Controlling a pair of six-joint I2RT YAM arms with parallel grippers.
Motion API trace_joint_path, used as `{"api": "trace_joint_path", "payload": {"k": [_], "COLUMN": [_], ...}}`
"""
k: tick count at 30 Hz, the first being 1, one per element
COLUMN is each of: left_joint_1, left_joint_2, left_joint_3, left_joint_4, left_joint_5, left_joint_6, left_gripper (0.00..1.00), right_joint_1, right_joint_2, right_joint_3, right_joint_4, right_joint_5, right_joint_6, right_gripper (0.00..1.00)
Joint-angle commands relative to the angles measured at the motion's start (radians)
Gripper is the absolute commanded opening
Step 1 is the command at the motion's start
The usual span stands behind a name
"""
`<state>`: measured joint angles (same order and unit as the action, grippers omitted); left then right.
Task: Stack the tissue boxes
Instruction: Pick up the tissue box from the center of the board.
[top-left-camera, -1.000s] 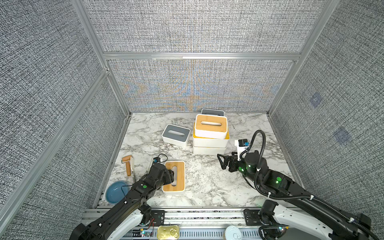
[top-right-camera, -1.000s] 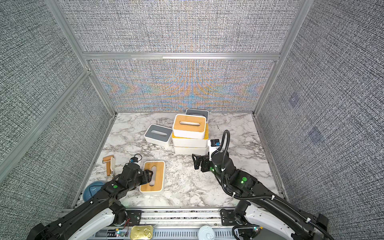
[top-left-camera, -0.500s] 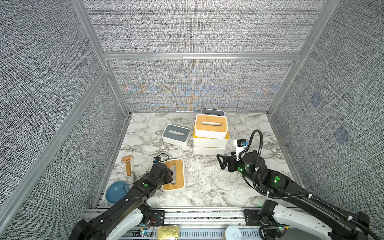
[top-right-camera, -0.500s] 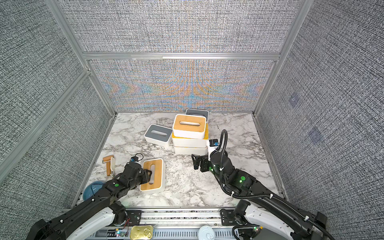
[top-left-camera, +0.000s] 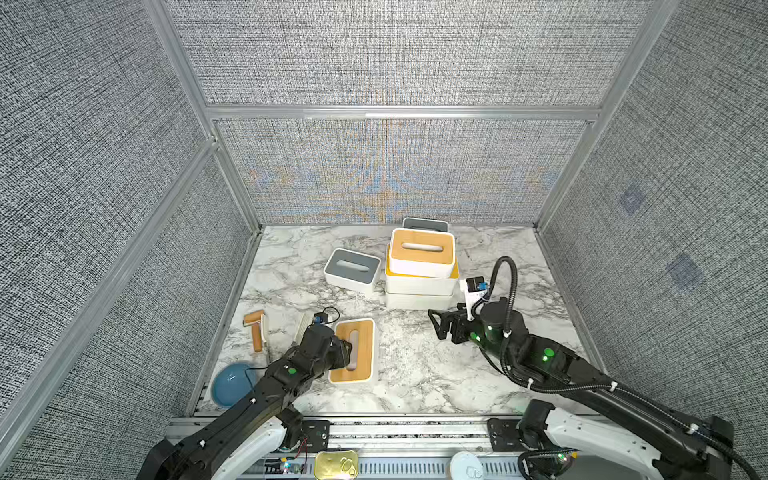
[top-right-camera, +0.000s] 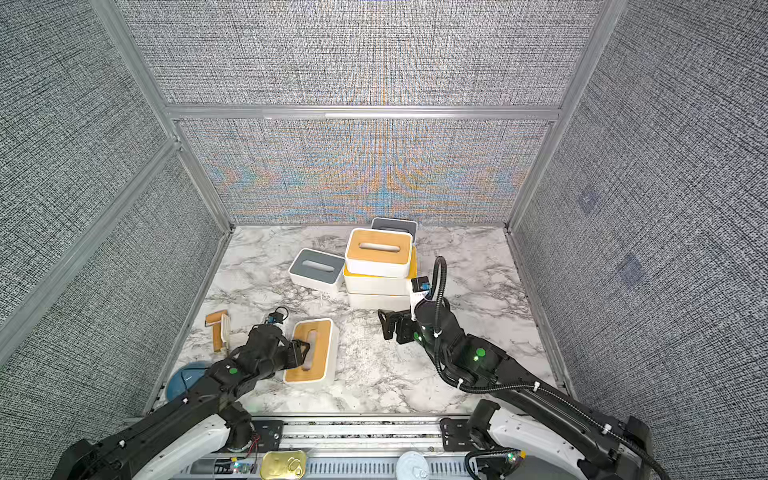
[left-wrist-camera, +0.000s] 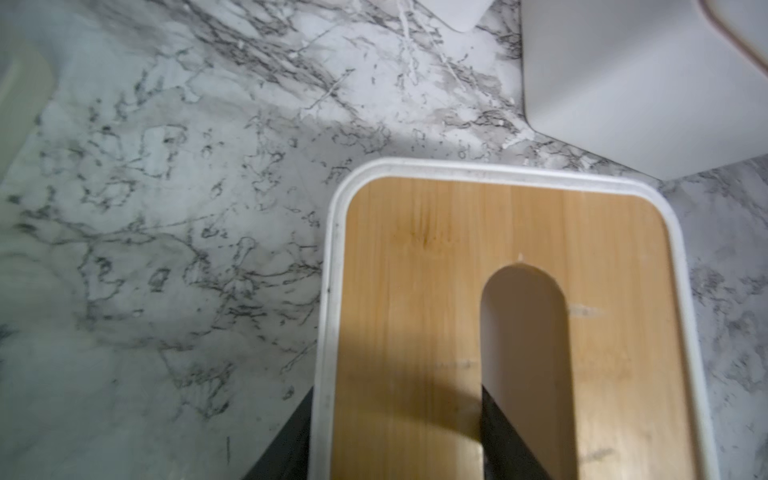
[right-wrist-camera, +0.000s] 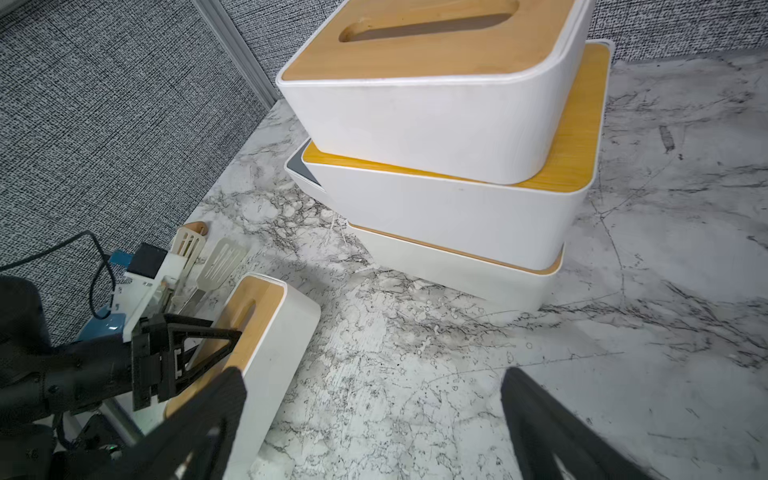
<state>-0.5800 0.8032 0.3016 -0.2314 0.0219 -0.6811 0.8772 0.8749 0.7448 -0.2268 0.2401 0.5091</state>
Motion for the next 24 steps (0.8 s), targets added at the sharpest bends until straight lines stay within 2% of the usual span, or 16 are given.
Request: {"api": "trace_joint_path", "payload": {"k": [1,6,15,24], "left_joint_1": [0.000,-0.005,-0.059,-0.136], "left_joint_2": [-0.031,-0.076,-0.104,-0.092], "left_joint_3": [0.016,0.004,0.014,0.007], "left_joint_4": [0.081,0.170,0.329,0.453], "left_joint_5": [0.049,0.119,0.149,0.123], "left_joint_6": [0.039,0.058,0.095,0.162], "left_gripper": [0.36,0.36,0.33,0.31], "right_joint_1": [0.002,0.002,0.002,0.002], "right_joint_2": [0.008,0.051,0.174,0.200], "right_joint_3": [0.018,0.032,0.065,0.070], "right_joint_4": [0.022,0.041,0.076,0.103], "right_joint_5": [-0.062,-0.155,-0.324,-0.368], "right_joint_6": [-0.015,0.000,0.032,0.065], "right_gripper": [0.99,0.99,0.99,0.99]}}
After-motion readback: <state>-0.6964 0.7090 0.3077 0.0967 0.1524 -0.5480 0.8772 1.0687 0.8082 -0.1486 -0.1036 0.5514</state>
